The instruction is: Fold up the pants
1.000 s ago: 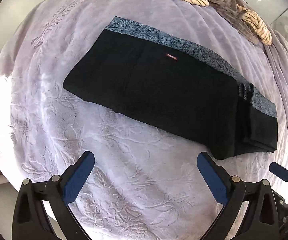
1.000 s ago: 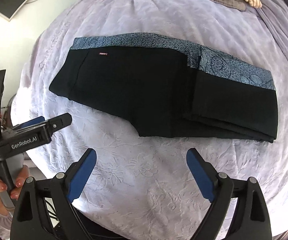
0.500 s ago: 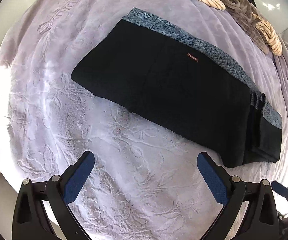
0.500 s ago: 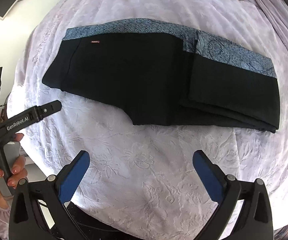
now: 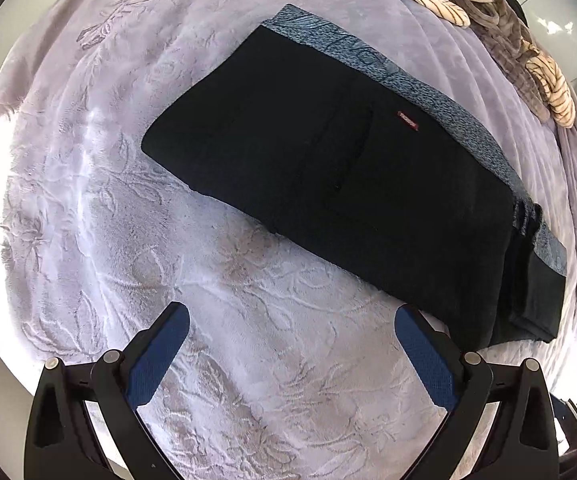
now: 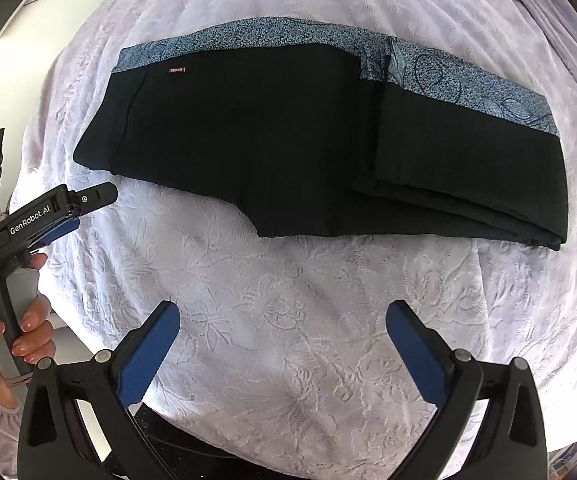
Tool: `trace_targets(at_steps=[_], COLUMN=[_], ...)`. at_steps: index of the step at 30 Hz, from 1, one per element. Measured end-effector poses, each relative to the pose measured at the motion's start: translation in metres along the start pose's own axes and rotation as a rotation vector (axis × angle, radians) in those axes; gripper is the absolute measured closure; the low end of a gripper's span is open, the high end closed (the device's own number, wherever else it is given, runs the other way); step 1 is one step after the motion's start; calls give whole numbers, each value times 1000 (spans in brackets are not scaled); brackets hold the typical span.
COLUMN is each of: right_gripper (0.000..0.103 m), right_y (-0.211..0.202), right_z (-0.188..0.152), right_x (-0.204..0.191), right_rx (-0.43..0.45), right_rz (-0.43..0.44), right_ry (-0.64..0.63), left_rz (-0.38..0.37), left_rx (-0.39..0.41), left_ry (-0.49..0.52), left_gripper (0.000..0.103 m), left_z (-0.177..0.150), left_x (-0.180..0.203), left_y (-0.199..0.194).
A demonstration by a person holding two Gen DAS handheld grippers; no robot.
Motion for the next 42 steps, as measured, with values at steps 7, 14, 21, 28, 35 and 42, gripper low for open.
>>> trace_targets(at_steps=[7, 14, 21, 28, 35, 42], right_gripper=[0, 0, 0, 0, 0, 0], right_y=[6, 15, 26, 33, 29, 18], right_z=[2, 2, -1, -1, 5, 31], right_x=[-4, -4, -6, -4, -1, -1], right_rx=[-9, -26, -49, -59, -39, 16], right_rz=[13, 31, 32, 35, 55, 70], right_ry=[-1, 7, 6, 10, 23, 6], left_rz=[-110, -402, -477, -421, -433, -240], left_rx=[30, 96, 130, 135, 239, 132], left_ry=[-74, -113, -201, -192, -89, -160], left_gripper=[0, 0, 0, 0, 0, 27], left_z=[20, 42, 56, 58, 62, 67], left_x=[-21, -31, -39, -39, -9, -36], left_y=[1, -3, 25, 37, 3, 46])
Point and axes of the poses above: each gripper's, at about its wrist camera, not at the fingertips, and y roughly the way its jaws point, x to its right, z to its top, the point moved 4 cm from there along y, roughly the way its jaws point, and after that the axes turned 13 degrees about -z, right-handed, at the moved point
